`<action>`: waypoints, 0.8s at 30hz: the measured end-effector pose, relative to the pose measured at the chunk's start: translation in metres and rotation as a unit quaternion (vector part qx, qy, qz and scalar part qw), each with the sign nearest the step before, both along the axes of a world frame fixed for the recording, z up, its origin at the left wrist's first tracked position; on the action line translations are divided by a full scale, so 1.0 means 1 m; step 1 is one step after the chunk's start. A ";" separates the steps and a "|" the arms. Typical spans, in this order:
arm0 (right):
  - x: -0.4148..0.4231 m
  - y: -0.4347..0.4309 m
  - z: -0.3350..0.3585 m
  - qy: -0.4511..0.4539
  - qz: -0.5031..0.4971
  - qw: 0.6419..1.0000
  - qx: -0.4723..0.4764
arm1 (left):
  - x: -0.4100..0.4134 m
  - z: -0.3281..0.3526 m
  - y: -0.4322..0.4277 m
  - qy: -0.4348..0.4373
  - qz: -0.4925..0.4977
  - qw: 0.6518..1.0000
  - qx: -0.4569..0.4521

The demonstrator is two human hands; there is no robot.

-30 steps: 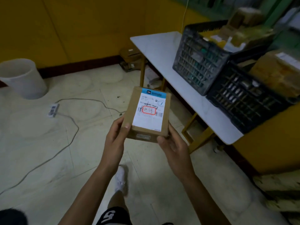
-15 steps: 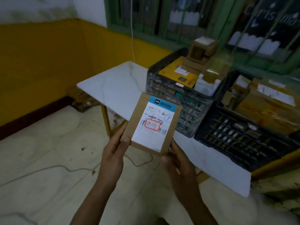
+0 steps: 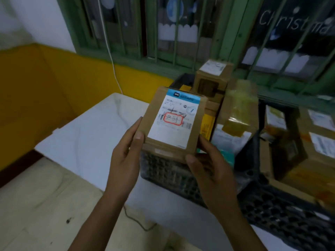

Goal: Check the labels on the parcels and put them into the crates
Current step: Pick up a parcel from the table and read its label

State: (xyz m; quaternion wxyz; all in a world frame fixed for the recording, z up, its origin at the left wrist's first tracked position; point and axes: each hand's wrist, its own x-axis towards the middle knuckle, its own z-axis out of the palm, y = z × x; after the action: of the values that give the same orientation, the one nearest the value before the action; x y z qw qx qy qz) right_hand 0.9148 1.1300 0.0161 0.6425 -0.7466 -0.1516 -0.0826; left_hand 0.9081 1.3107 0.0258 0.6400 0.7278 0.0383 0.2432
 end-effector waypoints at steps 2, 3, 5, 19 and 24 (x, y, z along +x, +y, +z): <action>0.031 0.005 0.005 0.011 0.005 1.000 -0.010 | 0.029 0.002 0.005 -0.003 -0.003 1.000 0.021; 0.045 0.007 0.005 0.029 0.008 1.000 -0.009 | 0.040 0.003 0.007 -0.006 -0.004 0.999 0.040; 0.067 0.008 0.002 0.062 0.015 0.998 -0.017 | 0.062 0.002 0.009 -0.012 -0.013 0.996 0.087; 0.172 0.054 -0.009 0.181 -0.010 0.963 -0.202 | 0.204 0.015 0.042 -0.092 -0.110 0.948 0.284; 0.222 0.083 -0.001 0.183 -0.056 0.954 -0.230 | 0.271 0.018 0.059 -0.123 -0.159 0.925 0.322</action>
State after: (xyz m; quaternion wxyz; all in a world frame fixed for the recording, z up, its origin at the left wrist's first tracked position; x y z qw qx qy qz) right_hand 1.1369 1.2133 0.0150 0.4645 -0.8838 -0.0040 0.0563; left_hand 1.1792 1.3692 0.0437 0.4012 0.8557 -0.2373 0.2247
